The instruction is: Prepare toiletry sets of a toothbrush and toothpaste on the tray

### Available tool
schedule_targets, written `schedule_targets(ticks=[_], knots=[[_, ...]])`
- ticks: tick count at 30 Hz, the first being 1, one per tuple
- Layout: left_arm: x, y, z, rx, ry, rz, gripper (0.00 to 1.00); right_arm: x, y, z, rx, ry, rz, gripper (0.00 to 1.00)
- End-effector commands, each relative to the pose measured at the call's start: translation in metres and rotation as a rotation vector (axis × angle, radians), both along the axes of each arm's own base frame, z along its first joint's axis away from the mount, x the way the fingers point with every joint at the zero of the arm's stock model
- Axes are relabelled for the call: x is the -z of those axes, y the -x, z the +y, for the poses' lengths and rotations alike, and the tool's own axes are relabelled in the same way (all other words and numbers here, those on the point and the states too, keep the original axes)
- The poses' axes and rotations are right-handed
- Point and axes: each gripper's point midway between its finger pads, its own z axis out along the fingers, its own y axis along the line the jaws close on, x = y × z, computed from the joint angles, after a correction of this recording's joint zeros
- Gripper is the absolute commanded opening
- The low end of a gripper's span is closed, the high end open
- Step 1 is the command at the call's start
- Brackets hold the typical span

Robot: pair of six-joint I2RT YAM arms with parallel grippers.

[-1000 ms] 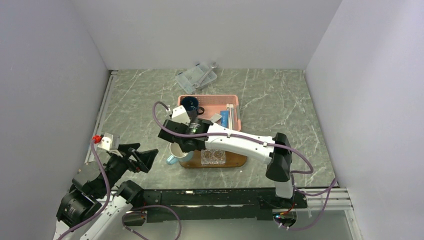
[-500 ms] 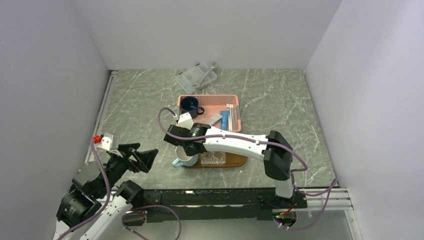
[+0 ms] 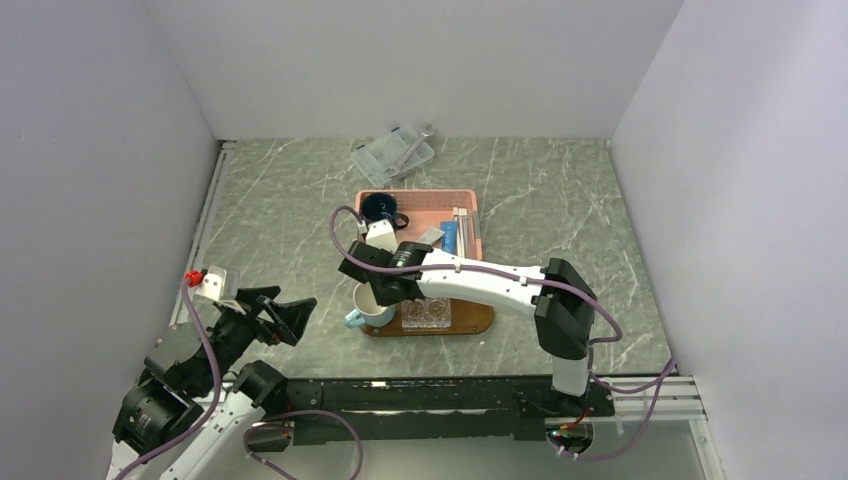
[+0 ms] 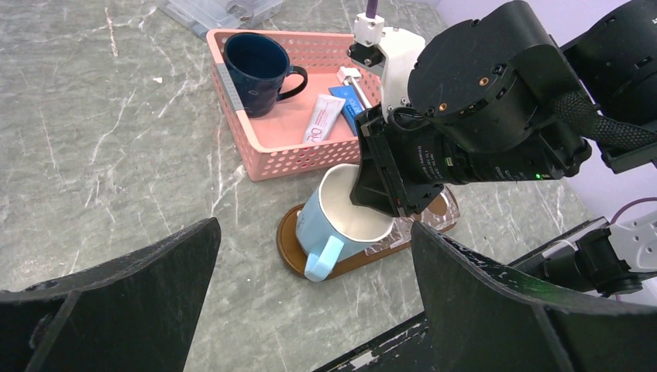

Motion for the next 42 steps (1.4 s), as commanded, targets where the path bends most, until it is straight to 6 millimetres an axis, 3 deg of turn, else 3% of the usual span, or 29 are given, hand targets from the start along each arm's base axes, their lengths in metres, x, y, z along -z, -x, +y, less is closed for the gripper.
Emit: schedule_targets(ticks=[1, 13, 26, 42], knots=[[-0.006, -0.004, -0.001, -0.008, 0.011, -0.011, 0.99, -0.039, -0.009, 0.013, 0.028, -0.158, -0.058, 0.00], [-0.005, -0.005, -0.003, -0.003, 0.008, -0.007, 0.99, -0.034, -0.009, 0.017, 0.034, -0.170, -0.049, 0.00], [-0.006, -0.004, -0.003, -0.002, 0.010, -0.010, 0.99, -0.039, -0.012, 0.015, 0.044, -0.158, -0.061, 0.22], [-0.005, -0.004, -0.003, -0.002, 0.008, -0.008, 0.99, -0.053, -0.017, 0.016, 0.044, -0.159, -0.089, 0.34]])
